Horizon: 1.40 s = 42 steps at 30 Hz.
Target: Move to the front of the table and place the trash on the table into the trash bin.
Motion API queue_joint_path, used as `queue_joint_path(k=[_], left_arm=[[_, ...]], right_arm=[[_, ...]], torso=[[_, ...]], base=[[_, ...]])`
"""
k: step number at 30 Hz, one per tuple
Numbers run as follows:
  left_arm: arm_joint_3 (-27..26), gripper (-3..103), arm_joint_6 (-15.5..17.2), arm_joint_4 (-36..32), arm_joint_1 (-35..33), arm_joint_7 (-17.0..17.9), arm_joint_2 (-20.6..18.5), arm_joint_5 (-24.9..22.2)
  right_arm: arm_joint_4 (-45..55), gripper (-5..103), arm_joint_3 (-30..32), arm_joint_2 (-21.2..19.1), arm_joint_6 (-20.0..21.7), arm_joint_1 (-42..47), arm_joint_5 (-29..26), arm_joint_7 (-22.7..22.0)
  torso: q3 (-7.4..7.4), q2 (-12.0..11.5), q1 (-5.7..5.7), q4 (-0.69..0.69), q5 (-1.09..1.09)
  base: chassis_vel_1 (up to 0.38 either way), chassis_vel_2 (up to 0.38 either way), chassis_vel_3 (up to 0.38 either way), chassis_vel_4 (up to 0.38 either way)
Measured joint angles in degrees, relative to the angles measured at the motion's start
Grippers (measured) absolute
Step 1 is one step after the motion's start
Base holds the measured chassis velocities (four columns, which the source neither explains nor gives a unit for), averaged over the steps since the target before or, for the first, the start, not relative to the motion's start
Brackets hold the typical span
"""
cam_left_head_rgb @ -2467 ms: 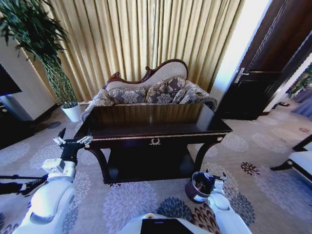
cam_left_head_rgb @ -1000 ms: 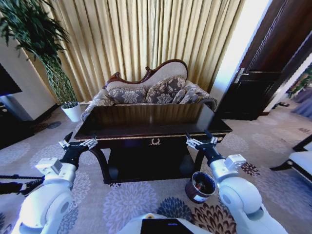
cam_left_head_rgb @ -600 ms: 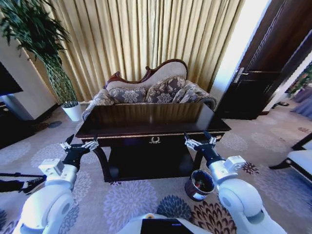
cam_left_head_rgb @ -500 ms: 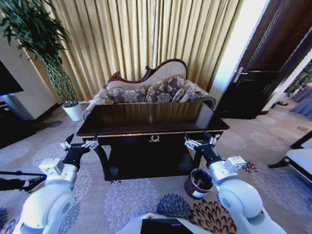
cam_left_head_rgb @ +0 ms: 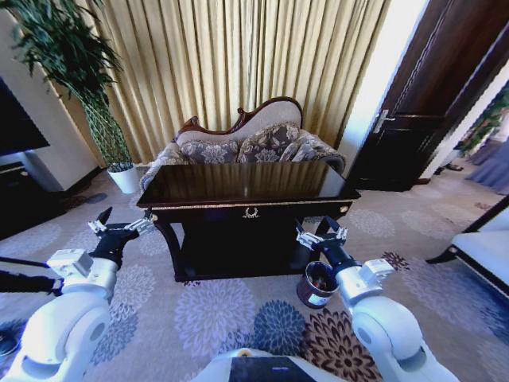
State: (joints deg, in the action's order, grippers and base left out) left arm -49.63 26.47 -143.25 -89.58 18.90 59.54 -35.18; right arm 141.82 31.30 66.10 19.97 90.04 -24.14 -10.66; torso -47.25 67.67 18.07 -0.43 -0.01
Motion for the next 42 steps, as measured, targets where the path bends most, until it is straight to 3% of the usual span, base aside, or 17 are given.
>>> queue_joint_path(k=[42], left_arm=[[0.41, 100, -0.21, 0.01, -0.98, -0.98, 0.65, 0.57]], right_arm=[[0.5, 100, -0.11, 0.48, -1.4, 1.17, 0.37, -0.1]], torso=[[-0.01, 0.0, 0.01, 0.0, 0.01]], base=[[0.146, -0.146, -0.147, 0.151]])
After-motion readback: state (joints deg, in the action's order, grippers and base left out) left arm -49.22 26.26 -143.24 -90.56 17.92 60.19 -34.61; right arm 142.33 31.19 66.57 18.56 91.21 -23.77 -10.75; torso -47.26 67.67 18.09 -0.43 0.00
